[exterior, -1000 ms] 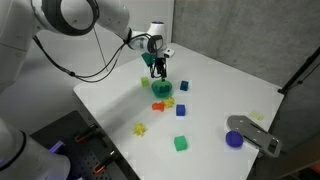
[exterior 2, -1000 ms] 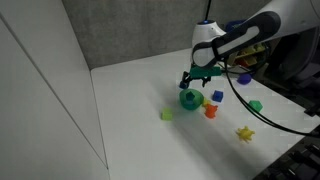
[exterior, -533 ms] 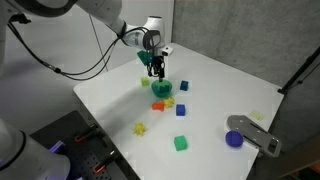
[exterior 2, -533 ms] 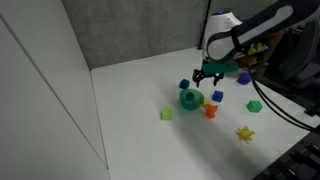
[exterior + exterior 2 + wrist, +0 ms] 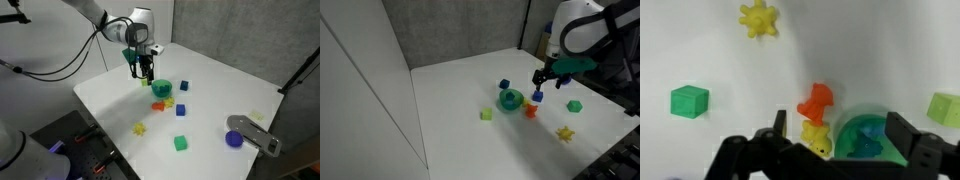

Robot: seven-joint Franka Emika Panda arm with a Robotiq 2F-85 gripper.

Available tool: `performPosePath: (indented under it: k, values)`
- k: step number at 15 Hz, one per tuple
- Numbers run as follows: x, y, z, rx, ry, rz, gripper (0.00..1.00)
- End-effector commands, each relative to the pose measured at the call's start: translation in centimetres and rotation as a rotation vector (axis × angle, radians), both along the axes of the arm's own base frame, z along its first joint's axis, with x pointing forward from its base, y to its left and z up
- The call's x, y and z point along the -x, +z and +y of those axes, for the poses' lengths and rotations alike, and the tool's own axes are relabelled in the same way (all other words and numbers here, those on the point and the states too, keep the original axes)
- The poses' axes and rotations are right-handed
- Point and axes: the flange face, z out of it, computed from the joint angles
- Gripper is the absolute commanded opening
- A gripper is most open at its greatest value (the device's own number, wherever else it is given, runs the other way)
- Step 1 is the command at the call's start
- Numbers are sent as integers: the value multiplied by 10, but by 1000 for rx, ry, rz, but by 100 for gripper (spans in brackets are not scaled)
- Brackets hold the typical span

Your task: Put the green toy in the bowl

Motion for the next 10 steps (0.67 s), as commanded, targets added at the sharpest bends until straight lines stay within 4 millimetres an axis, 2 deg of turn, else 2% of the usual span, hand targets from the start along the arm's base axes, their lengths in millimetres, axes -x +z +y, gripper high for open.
performPosePath:
  k: [1,6,10]
  values:
    - [49,30,-15,-23,81,-25,100]
    - [93,71,-38,-23,162,-50,100]
    - [114,126,-43,-4,127,-99,100]
